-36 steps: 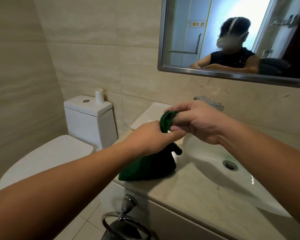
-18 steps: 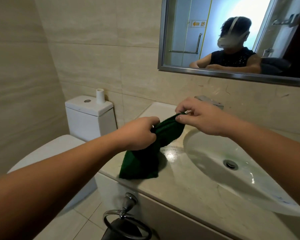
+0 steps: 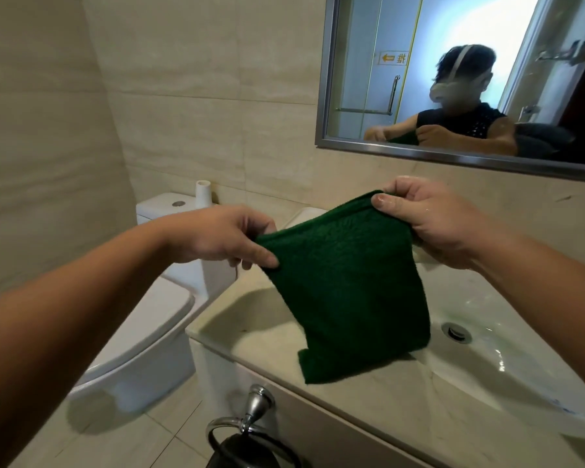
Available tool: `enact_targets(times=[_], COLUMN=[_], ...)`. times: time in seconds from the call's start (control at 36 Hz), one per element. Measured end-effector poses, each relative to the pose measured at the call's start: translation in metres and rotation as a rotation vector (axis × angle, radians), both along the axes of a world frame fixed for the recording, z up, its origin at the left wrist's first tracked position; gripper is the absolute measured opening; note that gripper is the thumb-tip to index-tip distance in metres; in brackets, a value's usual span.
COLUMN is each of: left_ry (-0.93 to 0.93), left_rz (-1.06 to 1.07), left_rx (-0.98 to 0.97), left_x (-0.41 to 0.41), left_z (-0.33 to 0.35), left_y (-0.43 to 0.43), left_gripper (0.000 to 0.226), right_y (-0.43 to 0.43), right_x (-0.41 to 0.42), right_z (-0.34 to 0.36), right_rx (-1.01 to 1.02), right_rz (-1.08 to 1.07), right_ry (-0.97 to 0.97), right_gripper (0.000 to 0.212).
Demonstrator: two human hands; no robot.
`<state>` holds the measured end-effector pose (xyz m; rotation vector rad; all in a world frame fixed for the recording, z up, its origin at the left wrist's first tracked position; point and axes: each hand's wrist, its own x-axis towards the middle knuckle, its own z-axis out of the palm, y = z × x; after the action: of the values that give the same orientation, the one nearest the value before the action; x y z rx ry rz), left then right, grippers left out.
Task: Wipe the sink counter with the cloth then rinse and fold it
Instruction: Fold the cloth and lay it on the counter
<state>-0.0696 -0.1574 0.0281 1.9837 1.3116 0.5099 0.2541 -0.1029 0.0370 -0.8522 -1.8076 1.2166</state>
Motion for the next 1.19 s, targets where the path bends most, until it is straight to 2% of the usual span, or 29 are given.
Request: enact_targets(times=[0.08, 0.17, 0.22, 0.31, 0.39, 0.44, 0.5, 0.58, 0.67, 0.78, 0.86, 0.94, 1.11, 1.19], left_ry=[-0.23, -0.372, -0.446, -0.483, -0.5, -0.468, -0.417, -0.316, -0.163, -0.028, -0.034, -0.065, -0.094, 0.012], left_rz=[0.077, 0.16, 0.202, 0.236, 0.17, 0.076, -0.04, -0.19, -0.26, -0.266, -0.214, -0.101, 0.259, 0.388], left_rx=[-0.005, 0.074, 0.153, 0.264, 0.278, 0.184, 0.006, -0.27, -0.444, -0.586, -0.606, -0.592, -0.352, -0.205], left_x=[-0.01, -0.007, -0.003, 0.002, -0.002, -0.011, -0.018, -0.018, -0.008, 0.002, 0.003, 0.0, 0.0, 0.005], left_z=[0.002, 0.01, 0.02, 0.04, 0.054, 0.058, 0.051, 0.017, -0.032, -0.076, -0.083, -0.08, -0.083, -0.093], left_y=[0.011, 0.021, 0.024, 0.023, 0.017, 0.011, 0.005, -0.001, -0.008, -0.014, -0.007, 0.004, 0.031, 0.044], left_gripper=[0.018, 0.03, 0.027, 0.008, 0.012, 0.021, 0.017, 0.017, 0.018, 0.02, 0.017, 0.017, 0.019, 0.012], right_y=[0.007, 0.019, 0.023, 0.02, 0.01, 0.0, -0.009, -0.019, -0.027, -0.035, -0.03, -0.014, 0.029, 0.044], right_x=[-0.001, -0.003, -0.003, -0.001, 0.005, 0.013, 0.021, 0.032, 0.033, 0.024, 0.021, 0.017, 0.01, 0.006], right_z=[0.0, 0.003, 0.012, 0.031, 0.048, 0.052, 0.047, 0.025, -0.014, -0.063, -0.074, -0.074, -0.082, -0.093], right_rx=[0.05, 0.11, 0.137, 0.184, 0.16, 0.095, 0.017, -0.169, -0.322, -0.384, -0.388, -0.35, -0.325, -0.31], right_rz=[-0.093, -0.211, -0.249, -0.213, -0.082, 0.02, 0.113, 0.295, 0.479, 0.557, 0.488, 0.321, -0.026, -0.128], right_ry=[-0.079, -0.111, -0.085, 0.005, 0.082, 0.074, -0.004, -0.256, -0.566, -0.726, -0.687, -0.638, -0.575, -0.595], right_gripper=[0.018, 0.021, 0.021, 0.021, 0.017, 0.013, 0.01, 0.014, 0.008, 0.007, 0.008, 0.01, 0.022, 0.024])
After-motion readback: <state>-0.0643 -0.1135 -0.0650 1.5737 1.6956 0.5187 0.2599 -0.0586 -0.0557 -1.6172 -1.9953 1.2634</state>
